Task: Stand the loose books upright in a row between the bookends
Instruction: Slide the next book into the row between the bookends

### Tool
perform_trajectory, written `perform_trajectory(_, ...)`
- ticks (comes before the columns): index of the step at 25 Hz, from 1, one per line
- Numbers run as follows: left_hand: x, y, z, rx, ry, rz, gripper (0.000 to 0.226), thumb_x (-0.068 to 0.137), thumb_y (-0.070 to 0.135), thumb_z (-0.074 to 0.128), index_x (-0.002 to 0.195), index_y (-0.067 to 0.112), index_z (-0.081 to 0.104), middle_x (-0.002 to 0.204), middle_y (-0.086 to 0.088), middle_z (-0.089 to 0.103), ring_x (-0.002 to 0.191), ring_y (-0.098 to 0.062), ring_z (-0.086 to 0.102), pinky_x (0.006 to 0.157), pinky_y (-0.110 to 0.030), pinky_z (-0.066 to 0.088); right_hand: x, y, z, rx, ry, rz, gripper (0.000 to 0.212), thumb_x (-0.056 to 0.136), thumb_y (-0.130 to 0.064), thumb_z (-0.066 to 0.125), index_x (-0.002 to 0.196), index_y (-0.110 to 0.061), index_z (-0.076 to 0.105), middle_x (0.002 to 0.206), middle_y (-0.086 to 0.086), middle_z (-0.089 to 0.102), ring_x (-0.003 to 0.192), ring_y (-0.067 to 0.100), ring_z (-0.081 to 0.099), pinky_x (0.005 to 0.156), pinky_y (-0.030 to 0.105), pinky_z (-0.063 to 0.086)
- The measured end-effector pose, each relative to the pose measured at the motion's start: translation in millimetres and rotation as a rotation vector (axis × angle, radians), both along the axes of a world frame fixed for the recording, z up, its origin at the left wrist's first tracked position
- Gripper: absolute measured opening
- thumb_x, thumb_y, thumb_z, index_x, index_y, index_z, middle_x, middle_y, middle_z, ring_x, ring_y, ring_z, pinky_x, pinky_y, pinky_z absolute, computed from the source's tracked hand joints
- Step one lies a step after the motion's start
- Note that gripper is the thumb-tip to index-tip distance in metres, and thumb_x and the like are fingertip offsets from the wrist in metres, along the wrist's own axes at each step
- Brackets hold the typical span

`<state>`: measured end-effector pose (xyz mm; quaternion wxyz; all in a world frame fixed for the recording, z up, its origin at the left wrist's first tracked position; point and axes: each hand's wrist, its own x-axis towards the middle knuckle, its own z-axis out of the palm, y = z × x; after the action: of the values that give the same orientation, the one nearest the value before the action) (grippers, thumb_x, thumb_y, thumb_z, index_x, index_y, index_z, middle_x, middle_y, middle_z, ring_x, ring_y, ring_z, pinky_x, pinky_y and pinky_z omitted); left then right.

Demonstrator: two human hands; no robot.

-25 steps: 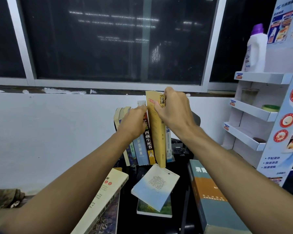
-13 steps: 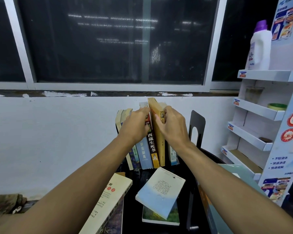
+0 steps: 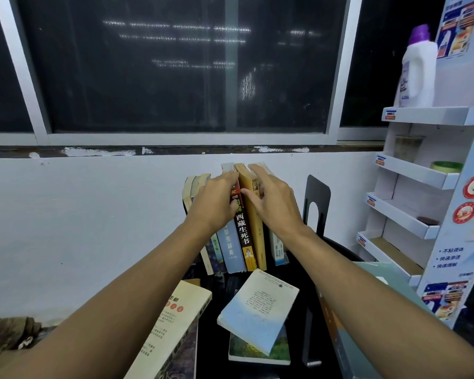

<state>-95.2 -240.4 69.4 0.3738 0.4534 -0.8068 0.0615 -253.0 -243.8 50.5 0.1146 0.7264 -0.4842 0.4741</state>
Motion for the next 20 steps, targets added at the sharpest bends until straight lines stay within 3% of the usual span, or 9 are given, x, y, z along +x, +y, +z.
perform_trajectory(3, -1, 1, 0, -0.006, -0.001, 0.000, 0.033, 0.088, 0.009, 0.065, 0.119, 0.016, 0.057, 0.083, 0.010, 0.049, 0.080, -0.017, 0.053, 0.069, -0.034, 0.049, -12, 0, 2, 0.071, 0.060, 0.076, 0.047, 0.096, -0.034, 0.066, 0.140, -0.028, 0.053, 0.081, -0.009, 0.057, 0.072, 0.010, 0.056, 0.076, 0.038, 0.056)
perform_trajectory(9, -3, 1, -1, -0.011, 0.021, 0.002, 0.034, 0.089, 0.010, 0.066, 0.120, 0.019, 0.057, 0.089, 0.008, 0.056, 0.083, -0.013, 0.053, 0.072, -0.027, 0.043, -24, 7, 8, 0.444, 0.145, 0.209, 0.089, 0.091, -0.012, 0.071, 0.149, -0.053, 0.017, 0.099, -0.003, 0.060, 0.085, 0.009, 0.068, 0.084, 0.037, 0.060)
perform_trajectory(15, -3, 0, -3, -0.016, 0.035, 0.014, 0.040, 0.087, 0.014, 0.072, 0.124, 0.022, 0.057, 0.115, 0.001, 0.067, 0.104, -0.020, 0.060, 0.081, -0.032, 0.049, -17, 8, 8, 0.453, 0.094, 0.265, 0.087, 0.093, -0.006, 0.068, 0.151, -0.050, 0.019, 0.093, -0.014, 0.055, 0.083, 0.003, 0.066, 0.081, 0.034, 0.062)
perform_trajectory(20, -4, -2, -4, -0.020, 0.037, 0.038, 0.043, 0.087, 0.012, 0.073, 0.125, 0.021, 0.058, 0.115, 0.001, 0.068, 0.104, -0.019, 0.061, 0.079, -0.027, 0.045, -16, 3, 7, 0.439, 0.097, 0.269, 0.089, 0.092, -0.004, 0.068, 0.153, -0.048, 0.020, 0.092, -0.016, 0.054, 0.079, 0.003, 0.067, 0.080, 0.036, 0.062)
